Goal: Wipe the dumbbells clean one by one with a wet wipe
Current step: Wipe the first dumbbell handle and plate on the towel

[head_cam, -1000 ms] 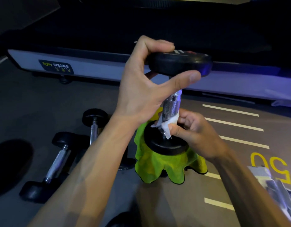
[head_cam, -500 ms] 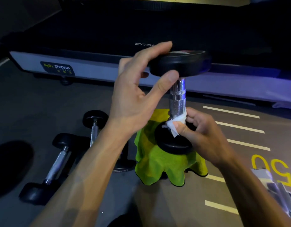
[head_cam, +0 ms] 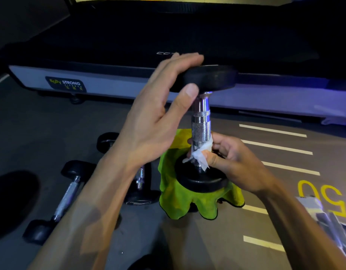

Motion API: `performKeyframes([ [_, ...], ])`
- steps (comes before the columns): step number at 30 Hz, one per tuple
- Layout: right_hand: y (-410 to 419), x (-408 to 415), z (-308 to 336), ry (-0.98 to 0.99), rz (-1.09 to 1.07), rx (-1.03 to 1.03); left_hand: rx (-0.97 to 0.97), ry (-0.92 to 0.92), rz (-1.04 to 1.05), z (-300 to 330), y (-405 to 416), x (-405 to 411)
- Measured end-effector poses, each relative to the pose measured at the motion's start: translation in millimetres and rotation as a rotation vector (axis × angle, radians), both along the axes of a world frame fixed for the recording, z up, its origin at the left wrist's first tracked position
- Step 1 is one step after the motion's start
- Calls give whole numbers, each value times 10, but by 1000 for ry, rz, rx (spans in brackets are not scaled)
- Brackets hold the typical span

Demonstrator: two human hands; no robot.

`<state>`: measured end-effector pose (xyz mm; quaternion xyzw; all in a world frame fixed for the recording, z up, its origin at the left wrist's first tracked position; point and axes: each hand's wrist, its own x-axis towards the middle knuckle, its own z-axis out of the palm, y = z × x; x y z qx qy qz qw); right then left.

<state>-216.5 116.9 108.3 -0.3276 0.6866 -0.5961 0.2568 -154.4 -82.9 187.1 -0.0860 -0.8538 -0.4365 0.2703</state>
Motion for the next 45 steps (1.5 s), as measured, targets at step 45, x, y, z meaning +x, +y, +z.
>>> performKeyframes([
  [45,-50,147,57,84,-189,39,-136,154,143,172,195,-69],
])
